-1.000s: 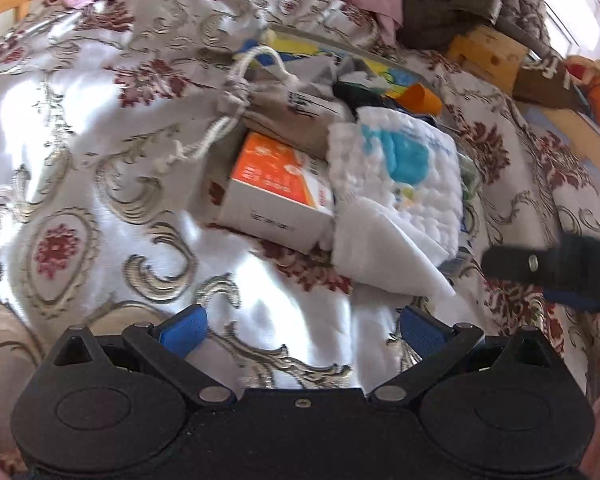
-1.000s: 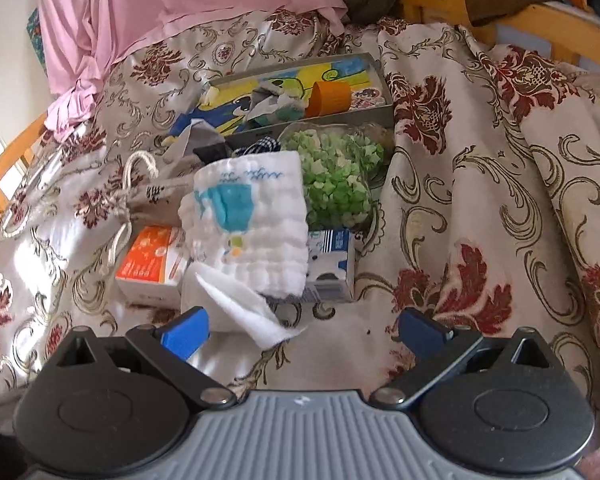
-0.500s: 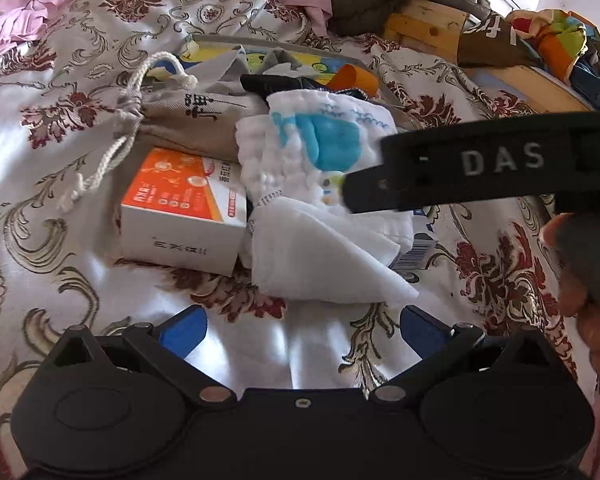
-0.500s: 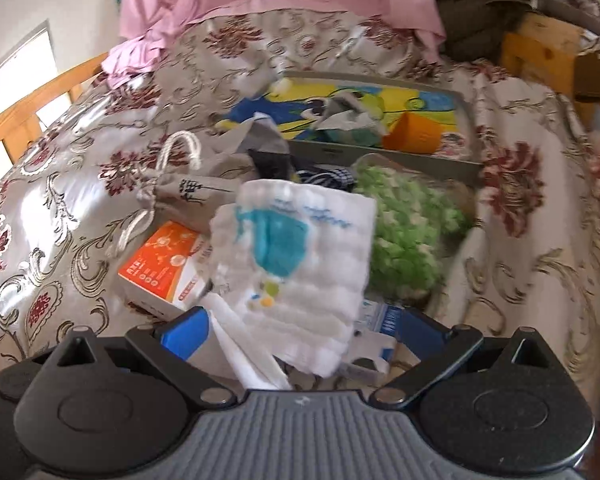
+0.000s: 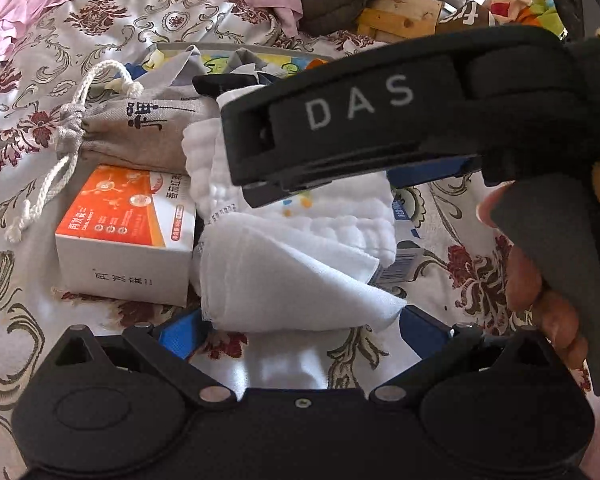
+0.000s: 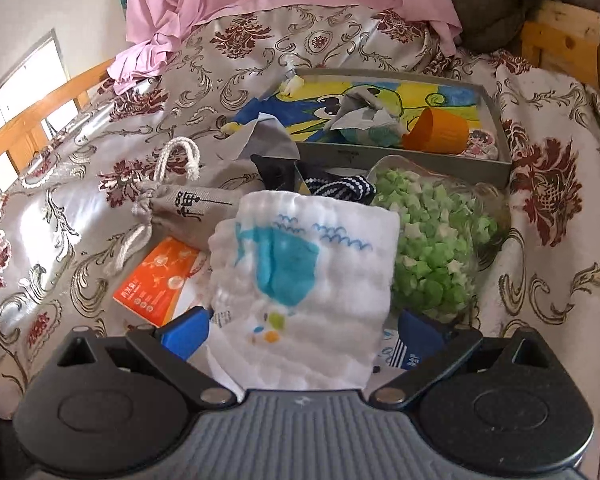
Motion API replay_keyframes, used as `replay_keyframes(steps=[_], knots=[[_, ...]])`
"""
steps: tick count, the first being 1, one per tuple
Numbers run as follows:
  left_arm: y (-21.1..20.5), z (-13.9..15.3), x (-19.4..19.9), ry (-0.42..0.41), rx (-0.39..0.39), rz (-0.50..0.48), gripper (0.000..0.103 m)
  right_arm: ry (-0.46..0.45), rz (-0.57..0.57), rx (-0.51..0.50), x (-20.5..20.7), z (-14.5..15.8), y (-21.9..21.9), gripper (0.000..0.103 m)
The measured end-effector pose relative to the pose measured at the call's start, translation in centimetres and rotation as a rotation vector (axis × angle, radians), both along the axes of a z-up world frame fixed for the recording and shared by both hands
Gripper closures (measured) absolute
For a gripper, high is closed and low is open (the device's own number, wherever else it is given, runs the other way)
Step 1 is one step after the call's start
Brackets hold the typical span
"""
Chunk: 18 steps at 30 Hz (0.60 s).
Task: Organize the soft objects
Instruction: 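Grasp the white tissue with the left gripper while the right gripper grasps the blue-print white towel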
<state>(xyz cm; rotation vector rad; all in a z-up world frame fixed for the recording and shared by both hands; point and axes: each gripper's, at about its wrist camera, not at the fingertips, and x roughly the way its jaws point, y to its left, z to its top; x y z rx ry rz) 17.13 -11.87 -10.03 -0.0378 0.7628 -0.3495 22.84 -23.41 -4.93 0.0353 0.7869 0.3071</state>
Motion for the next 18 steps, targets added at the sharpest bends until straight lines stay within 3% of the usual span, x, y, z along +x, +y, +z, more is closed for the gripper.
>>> replay_keyframes(steps=[4, 9, 14, 18], knots=[[0.0, 0.0, 0.0, -0.008, 0.009, -0.013, 0.008, -0.012, 0.037, -0.007, -0.4, -0.1, 0.7, 0.001], [0.1, 0.4, 0.0, -0.019, 0.011, -0.020, 0.019, -0.023, 0.053, -0.029, -0.8, -0.2, 1.3, 0.012], [0.0, 0.6, -0.1, -0.029, 0.011, -0.039, 0.031, -0.028, 0.021, -0.048, -0.8, -0.1, 0.9, 0.034], [0.3, 0.5, 0.0, -0.011, -0.008, -0.032, 0.050, -0.020, -0.009, -0.065, -0.7, -0.1, 0.6, 0.055]])
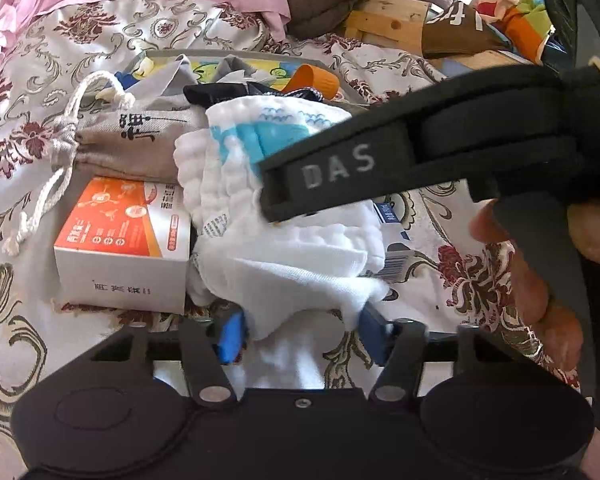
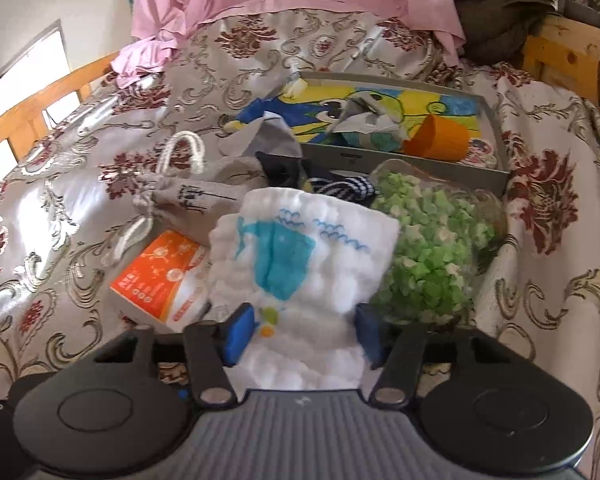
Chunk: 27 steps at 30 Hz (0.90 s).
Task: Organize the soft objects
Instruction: 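Grasp the white tissue with the left gripper while the right gripper grasps the blue-print white towel, then lift the white tissue and blue-print towel up from the pile with both grippers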
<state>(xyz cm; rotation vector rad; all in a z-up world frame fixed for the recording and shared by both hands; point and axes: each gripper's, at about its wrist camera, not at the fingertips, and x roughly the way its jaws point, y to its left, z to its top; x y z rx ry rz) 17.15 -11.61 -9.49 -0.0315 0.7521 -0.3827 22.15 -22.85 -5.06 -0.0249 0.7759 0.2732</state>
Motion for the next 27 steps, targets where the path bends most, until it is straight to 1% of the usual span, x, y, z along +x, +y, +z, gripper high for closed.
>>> replay_keyframes(steps=[1, 2, 3, 5, 7, 8, 10, 12, 13, 16, 19, 22, 27], knots=[[0.0, 0.0, 0.0, 0.007, -0.003, -0.001, 0.055, 0.003, -0.005, -0.009, 0.0, 0.0, 0.0, 0.061], [0.1, -0.1, 0.1, 0.020, -0.006, -0.002, 0.056, 0.006, -0.009, -0.020, 0.0, -0.1, 0.0, 0.067], [0.1, -0.2, 0.2, 0.031, -0.010, -0.001, 0.059, 0.011, -0.015, -0.031, 0.0, -0.2, 0.0, 0.070], [0.2, -0.4, 0.0, 0.044, -0.014, 0.003, 0.065, 0.012, -0.020, -0.028, -0.1, -0.2, -0.1, 0.077], [0.4, -0.4, 0.1, 0.047, -0.013, 0.015, 0.072, 0.002, -0.020, -0.018, -0.3, -0.1, -0.3, 0.082], [0.5, -0.4, 0.1, 0.046, -0.015, 0.021, 0.075, -0.006, -0.018, -0.015, -0.4, 0.0, -0.4, 0.084], [0.8, -0.4, 0.2, 0.052, -0.026, 0.035, 0.086, -0.025, -0.016, -0.019, -0.7, 0.1, -0.5, 0.086], [1.1, -0.5, 0.3, 0.063, -0.041, 0.043, 0.091, -0.033, -0.022, -0.042, -0.8, 0.1, -0.5, 0.088], [1.2, -0.5, 0.3, 0.065, -0.045, 0.044, 0.096, -0.037, -0.027, -0.047, -0.9, 0.2, -0.5, 0.088], [1.4, -0.3, 0.2, 0.051, -0.047, 0.049, 0.099, -0.061, -0.050, -0.037, -1.7, 1.0, -0.9, 0.089], [1.8, -0.1, 0.1, 0.036, -0.053, 0.066, 0.099, -0.087, -0.072, -0.015, -2.6, 1.7, -1.4, 0.089], [2.3, 0.2, -0.1, 0.029, -0.056, 0.086, 0.099, -0.113, -0.097, -0.019, -3.1, 2.2, -1.8, 0.089], [3.8, 0.8, -1.1, 0.032, -0.054, 0.160, 0.099, -0.114, -0.142, 0.009, -3.1, 2.5, -3.0, 0.089]])
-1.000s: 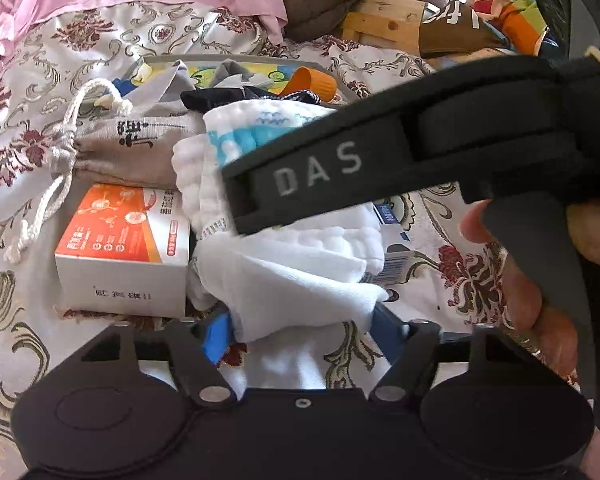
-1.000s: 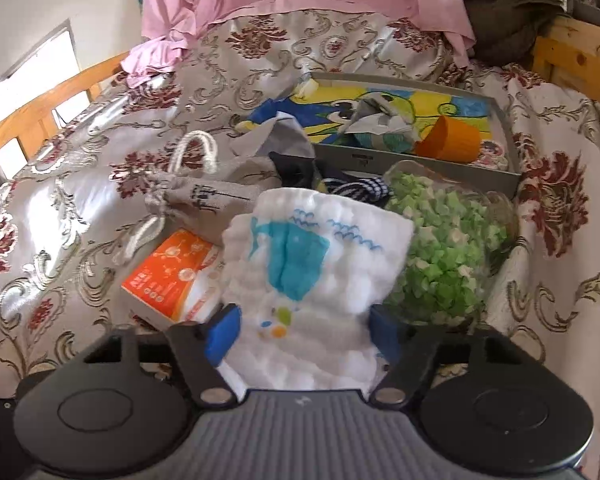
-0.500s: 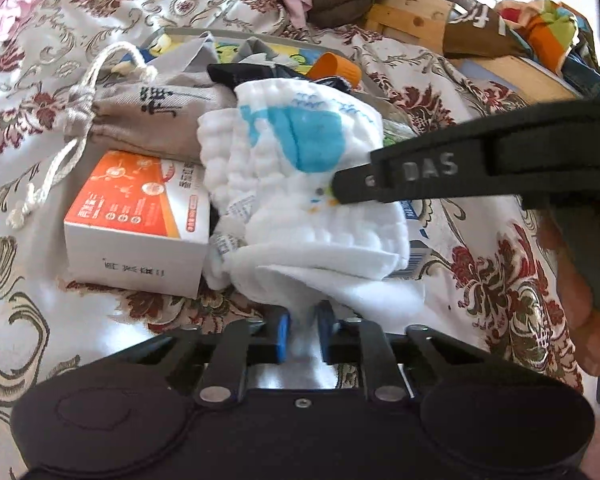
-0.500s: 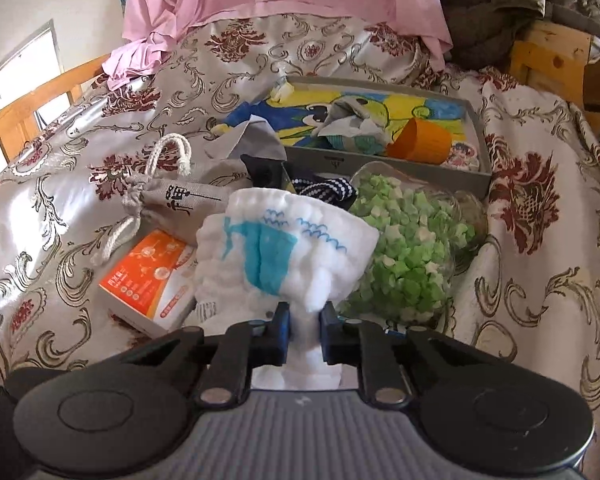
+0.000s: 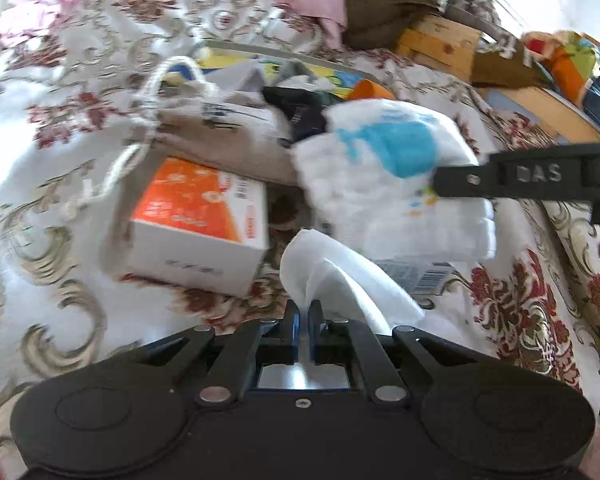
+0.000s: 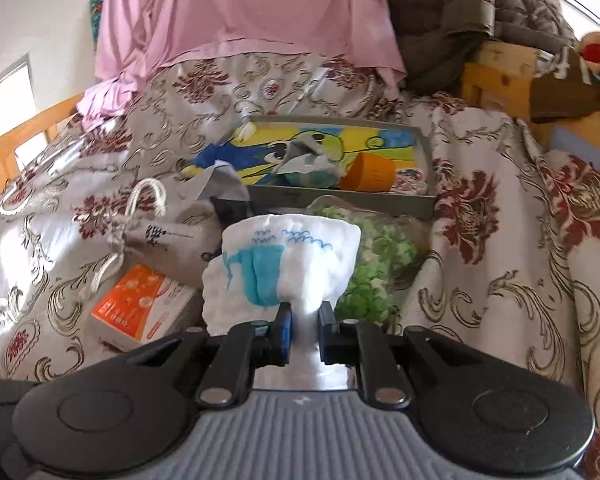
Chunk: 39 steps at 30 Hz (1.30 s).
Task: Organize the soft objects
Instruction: 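Lift the white tissue and blue-print towel up from the pile with both grippers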
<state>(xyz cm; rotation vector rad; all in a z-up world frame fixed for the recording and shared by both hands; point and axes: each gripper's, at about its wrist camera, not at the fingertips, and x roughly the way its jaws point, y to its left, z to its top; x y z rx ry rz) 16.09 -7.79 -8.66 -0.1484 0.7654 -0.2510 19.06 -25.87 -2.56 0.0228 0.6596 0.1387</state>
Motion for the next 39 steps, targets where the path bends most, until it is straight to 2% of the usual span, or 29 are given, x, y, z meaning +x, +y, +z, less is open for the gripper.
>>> replay_keyframes(steps=[7, 12, 14, 16, 18, 20, 22, 28, 33, 39], knots=[[2.0, 1.1, -1.2, -0.001, 0.043, 0.134, 0.099, 0.041, -0.006, -0.001, 0.3, -0.4, -0.1, 0.088], [2.1, 0.6, -0.8, 0.039, 0.038, 0.148, 0.097, 0.088, -0.030, 0.027, 0.9, -1.1, -0.5, 0.083], [2.2, 0.4, -0.8, 0.045, 0.020, 0.145, 0.094, 0.099, -0.036, 0.036, 1.0, -1.3, -0.6, 0.076], [2.3, 0.3, -0.7, 0.046, -0.009, 0.137, 0.084, 0.105, -0.037, 0.037, 1.1, -1.4, -0.6, 0.073], [2.2, 0.3, -0.8, 0.047, -0.024, 0.131, 0.083, 0.110, -0.036, 0.041, 1.1, -1.5, -0.5, 0.070], [2.0, 0.4, -0.9, 0.046, -0.032, 0.121, 0.076, 0.113, -0.035, 0.045, 1.1, -1.5, -0.5, 0.069], [2.0, 0.5, -1.1, 0.041, -0.048, 0.116, 0.065, 0.117, -0.037, 0.055, 1.1, -1.5, -0.5, 0.062], [1.8, 0.6, -1.5, 0.043, -0.096, 0.111, 0.043, 0.134, -0.041, 0.093, 1.3, -1.6, -0.7, 0.047], [1.3, 0.6, -1.5, 0.050, -0.109, 0.081, 0.033, 0.140, -0.031, 0.105, 1.4, -1.6, -0.6, 0.041], [0.1, 0.2, -1.6, 0.058, -0.093, 0.019, 0.028, 0.142, -0.022, 0.125, 1.4, -1.5, -0.4, 0.035]])
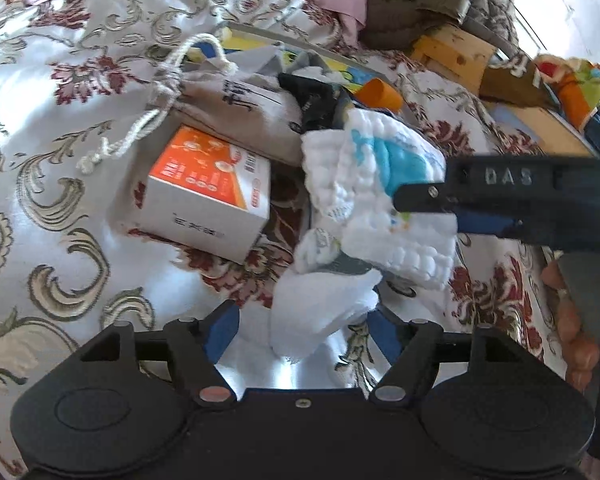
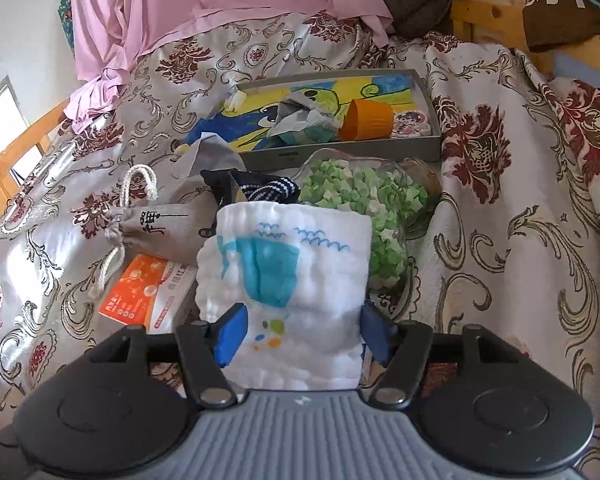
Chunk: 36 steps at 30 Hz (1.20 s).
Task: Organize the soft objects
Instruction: 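Lift the white tissue and blue-print towel up from the pile with both grippers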
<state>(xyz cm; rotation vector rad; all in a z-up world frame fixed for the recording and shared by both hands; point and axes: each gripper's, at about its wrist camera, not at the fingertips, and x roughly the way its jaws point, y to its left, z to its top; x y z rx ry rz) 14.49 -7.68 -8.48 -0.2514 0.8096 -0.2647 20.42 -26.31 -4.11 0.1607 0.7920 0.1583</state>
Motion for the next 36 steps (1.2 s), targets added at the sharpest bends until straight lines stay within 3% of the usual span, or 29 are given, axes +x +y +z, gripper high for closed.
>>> replay_keyframes(steps=[6, 14, 24, 30, 36], knots=[[-1.0, -0.3, 0.2, -0.015, -0.015, -0.037, 0.019, 0.004, 0.008, 0.007, 0.1, -0.1, 0.1, 0.032], [-1.5, -0.9, 0.9, -0.014, 0.013, -0.048, 0.020, 0.020, 0.020, 0.007, 0.8, -0.5, 0.5, 0.031], [-2.6, -1.0, 1.0, -0.041, 0.145, -0.098, 0.049, 0.009, 0.080, -0.052, 1.0, -0.9, 2.1, 0.024], [-2.6, -1.0, 1.0, -0.050, 0.157, -0.099, 0.069, -0.006, 0.136, -0.143, 0.7, -1.3, 3.7, 0.021], [-2.6, -0.9, 0.8, -0.052, 0.155, -0.097, 0.076, -0.004, 0.162, -0.224, 0.6, -1.9, 4.6, 0.023]])
